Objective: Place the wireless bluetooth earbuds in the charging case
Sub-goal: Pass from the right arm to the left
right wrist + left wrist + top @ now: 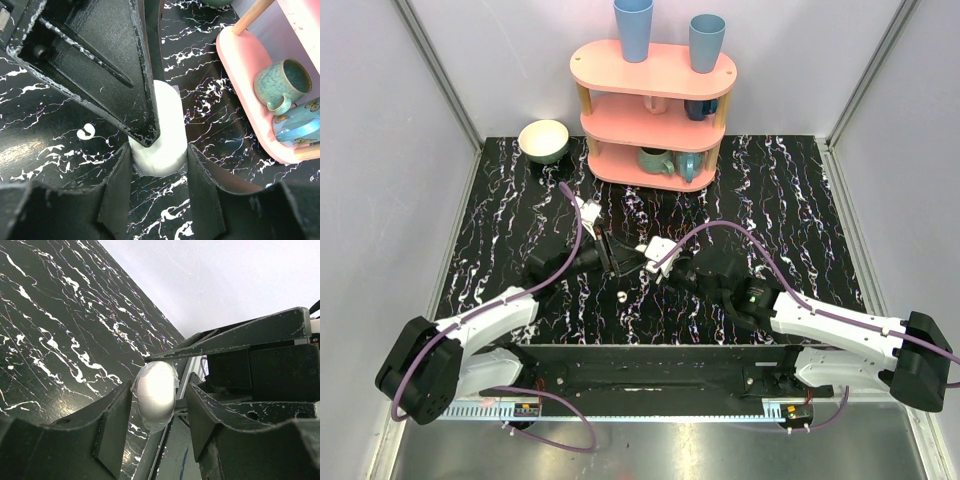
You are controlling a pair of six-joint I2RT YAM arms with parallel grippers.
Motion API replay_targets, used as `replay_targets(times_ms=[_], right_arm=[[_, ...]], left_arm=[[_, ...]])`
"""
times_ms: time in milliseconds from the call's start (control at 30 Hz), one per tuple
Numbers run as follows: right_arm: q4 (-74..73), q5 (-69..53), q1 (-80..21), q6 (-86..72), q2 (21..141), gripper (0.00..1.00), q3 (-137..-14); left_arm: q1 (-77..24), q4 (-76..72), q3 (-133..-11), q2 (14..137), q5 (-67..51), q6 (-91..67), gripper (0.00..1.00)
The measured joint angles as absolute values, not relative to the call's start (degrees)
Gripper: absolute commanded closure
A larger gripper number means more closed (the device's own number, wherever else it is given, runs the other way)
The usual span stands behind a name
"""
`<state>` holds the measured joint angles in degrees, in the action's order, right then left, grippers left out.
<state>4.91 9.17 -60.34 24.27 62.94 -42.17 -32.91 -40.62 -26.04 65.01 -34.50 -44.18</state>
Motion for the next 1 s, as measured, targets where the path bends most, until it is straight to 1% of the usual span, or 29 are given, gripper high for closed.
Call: replay_targets(times_ms=[167,400,500,633,800,900,1000], right_arm=[[4.89,9.41,-60.34,24.45,62.94,0.81,-42.15],[4.89,9.45,-60.34,24.69,62.94,0.81,-42.13],[4.91,9.50,-60.34,24.73,62.94,0.81,-42.13],[4.89,9.56,-60.34,24.80,62.94,0.82,-42.11],[4.89,9.56,-60.34,24.86,62.94,0.81,-42.06],[4.89,9.56,-60.34,24.86,62.94,0.81,-42.06],[4.89,9.56,-60.34,24.86,62.94,0.81,-42.06]], left_arm=[[-33.01,-39.16,-27.03,65.01,-34.48,-43.38,0.50],[-33.26,-35.38,-28.01,64.99,-34.50,-41.58,0.45],[-33.30,-33.85,-28.18,64.97,-34.50,-40.84,0.45],[-33.30,-32.56,-28.25,64.97,-34.50,-40.29,0.50],[-33.36,-32.93,-28.25,64.97,-34.50,-40.34,0.51],[-33.52,-34.00,-28.25,64.97,-34.52,-40.53,0.57],[-33.63,-34.63,-28.25,64.99,-34.65,-40.71,0.60]])
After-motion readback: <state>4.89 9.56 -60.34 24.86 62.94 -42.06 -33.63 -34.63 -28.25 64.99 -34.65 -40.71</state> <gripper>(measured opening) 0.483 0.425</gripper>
